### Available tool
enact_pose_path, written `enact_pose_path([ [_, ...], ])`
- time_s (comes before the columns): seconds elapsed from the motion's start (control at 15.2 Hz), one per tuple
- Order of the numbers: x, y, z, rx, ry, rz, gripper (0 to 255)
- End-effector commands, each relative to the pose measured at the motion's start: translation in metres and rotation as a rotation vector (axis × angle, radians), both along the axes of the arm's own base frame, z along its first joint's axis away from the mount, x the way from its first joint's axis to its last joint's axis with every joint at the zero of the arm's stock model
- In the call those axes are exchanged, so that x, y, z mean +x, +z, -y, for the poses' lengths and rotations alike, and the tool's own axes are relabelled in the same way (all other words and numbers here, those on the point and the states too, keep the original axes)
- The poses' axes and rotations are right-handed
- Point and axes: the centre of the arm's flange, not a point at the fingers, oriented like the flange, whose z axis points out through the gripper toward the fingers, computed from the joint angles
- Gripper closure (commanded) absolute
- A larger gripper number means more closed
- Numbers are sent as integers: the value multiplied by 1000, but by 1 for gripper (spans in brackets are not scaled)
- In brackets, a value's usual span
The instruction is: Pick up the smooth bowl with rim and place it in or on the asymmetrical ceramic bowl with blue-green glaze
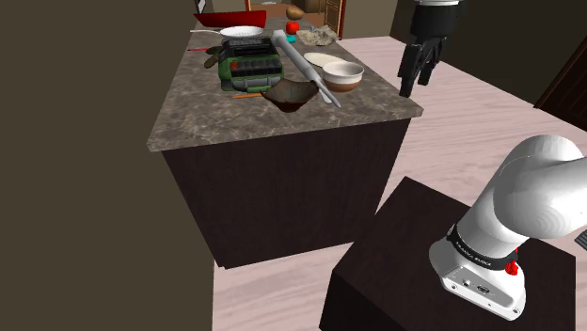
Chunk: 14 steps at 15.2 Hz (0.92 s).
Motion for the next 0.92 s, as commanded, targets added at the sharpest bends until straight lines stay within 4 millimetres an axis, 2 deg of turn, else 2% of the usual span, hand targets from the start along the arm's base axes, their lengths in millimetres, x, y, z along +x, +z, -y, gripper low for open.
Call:
enact_pose_path([
  [0.0, 0, 0, 0, 0, 0, 0, 0],
  [0.86, 143, -39, 64, -87, 30, 35, 0],
])
